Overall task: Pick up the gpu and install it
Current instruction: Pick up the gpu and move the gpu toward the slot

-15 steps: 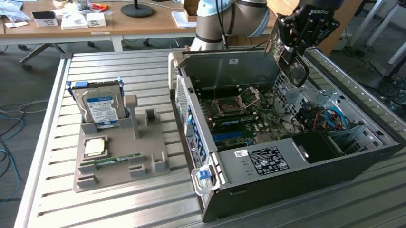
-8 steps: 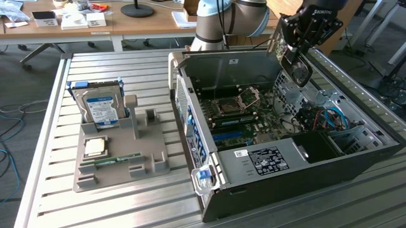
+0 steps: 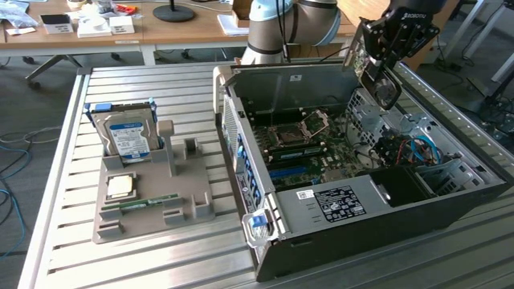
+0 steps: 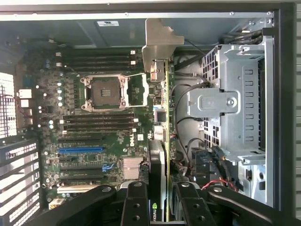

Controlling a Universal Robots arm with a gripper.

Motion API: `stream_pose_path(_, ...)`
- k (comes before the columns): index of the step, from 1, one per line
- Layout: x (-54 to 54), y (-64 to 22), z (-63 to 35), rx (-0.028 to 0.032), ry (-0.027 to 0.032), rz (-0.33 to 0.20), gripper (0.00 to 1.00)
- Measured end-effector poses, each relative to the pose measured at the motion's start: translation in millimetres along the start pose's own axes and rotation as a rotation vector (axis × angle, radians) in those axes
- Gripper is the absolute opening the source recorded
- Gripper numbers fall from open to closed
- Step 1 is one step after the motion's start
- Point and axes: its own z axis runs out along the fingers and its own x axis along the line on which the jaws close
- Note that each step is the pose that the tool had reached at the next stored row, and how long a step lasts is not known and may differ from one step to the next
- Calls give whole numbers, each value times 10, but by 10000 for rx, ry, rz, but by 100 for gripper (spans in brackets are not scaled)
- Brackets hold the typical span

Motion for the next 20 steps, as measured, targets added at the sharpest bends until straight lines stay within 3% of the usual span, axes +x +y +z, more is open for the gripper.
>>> stream_pose_path(10, -88, 5, 21, -1, 0, -14, 27)
stream_pose_path(20, -97, 5, 41, -5, 11, -241, 27)
